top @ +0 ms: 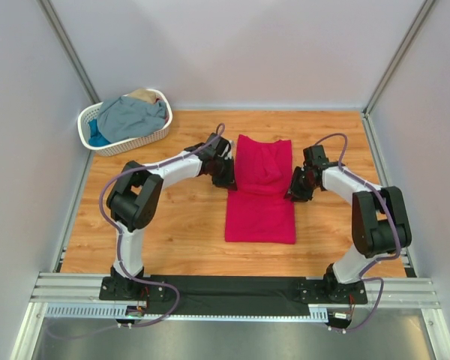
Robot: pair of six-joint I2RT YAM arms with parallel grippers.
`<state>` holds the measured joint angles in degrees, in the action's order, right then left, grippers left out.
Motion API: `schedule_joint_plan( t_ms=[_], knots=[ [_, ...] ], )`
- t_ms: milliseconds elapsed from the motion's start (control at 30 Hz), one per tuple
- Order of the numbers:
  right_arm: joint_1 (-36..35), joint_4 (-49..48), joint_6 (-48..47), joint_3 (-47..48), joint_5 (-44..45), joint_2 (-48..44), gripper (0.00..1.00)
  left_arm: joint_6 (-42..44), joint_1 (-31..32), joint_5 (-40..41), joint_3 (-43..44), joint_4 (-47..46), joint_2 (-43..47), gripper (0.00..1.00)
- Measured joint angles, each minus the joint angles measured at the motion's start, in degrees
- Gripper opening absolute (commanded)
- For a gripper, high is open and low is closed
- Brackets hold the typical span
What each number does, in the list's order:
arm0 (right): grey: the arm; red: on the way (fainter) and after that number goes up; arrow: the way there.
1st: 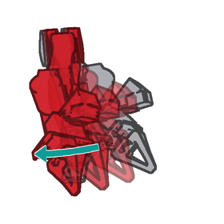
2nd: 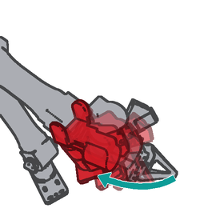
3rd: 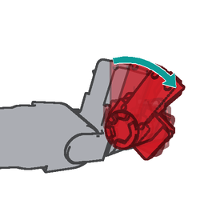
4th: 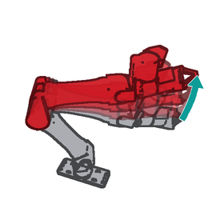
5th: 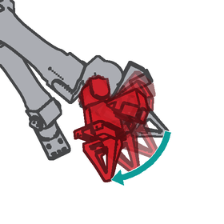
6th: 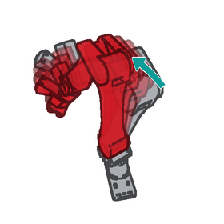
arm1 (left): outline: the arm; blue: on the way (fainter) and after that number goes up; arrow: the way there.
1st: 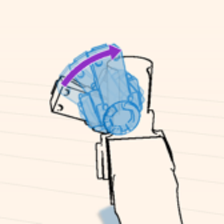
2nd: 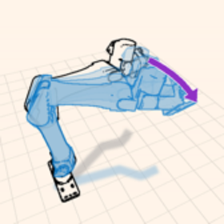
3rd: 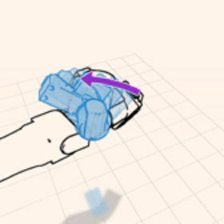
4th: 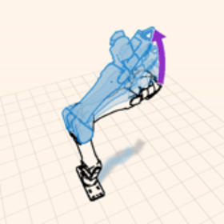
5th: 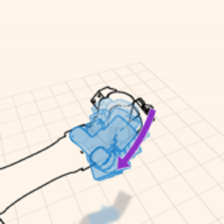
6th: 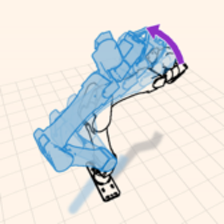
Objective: Fold and stack the t-shirts
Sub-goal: Fold the tshirt
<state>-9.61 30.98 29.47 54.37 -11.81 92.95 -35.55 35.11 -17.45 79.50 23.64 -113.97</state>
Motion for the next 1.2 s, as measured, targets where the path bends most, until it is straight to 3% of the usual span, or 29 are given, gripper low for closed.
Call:
schedule_joint_plan(
  t_ms=[167,500,667,700,800,900,1000,1200],
  knots=[
    [0.7,-2.12,0.79,0.98,1.53,3.45,0.31,0.26,-2.73,-1.68,4.55,0.28,-2.69,0.19],
    [1.18,-2.32,3.76,0.74,4.48,1.84,0.35,1.44,-3.85,-6.38,7.41,-0.96,-6.62,0.25],
    [1.16,-1.38,4.63,0.76,4.85,-0.92,0.3,3.5,-5.29,-5.68,11.67,1.51,-6.08,0.27],
    [1.07,-1.25,4.81,0.76,4.83,-1.29,0.28,3.93,-5.53,-5.33,11.8,1.66,-5.27,0.26],
    [0.33,-1.01,5.46,0.76,4.61,-2.19,0.19,4.57,-5.62,-4.44,9.4,2.49,-0.74,0.06],
    [-1.42,-0.79,6.32,0.76,4.2,-2.47,0.12,5.03,-4.33,-4.15,4.76,2.99,4.85,0.0],
    [-3.58,-0.92,7.28,0.76,3.8,-2.54,0.1,5.07,-1.62,-4.55,1.29,3.37,7.67,0.0],
    [-5.57,-2.14,8.09,0.85,2.93,-0.98,0.08,4.57,2.4,-6.27,-1.16,3.13,5.11,0.0]
  ],
)
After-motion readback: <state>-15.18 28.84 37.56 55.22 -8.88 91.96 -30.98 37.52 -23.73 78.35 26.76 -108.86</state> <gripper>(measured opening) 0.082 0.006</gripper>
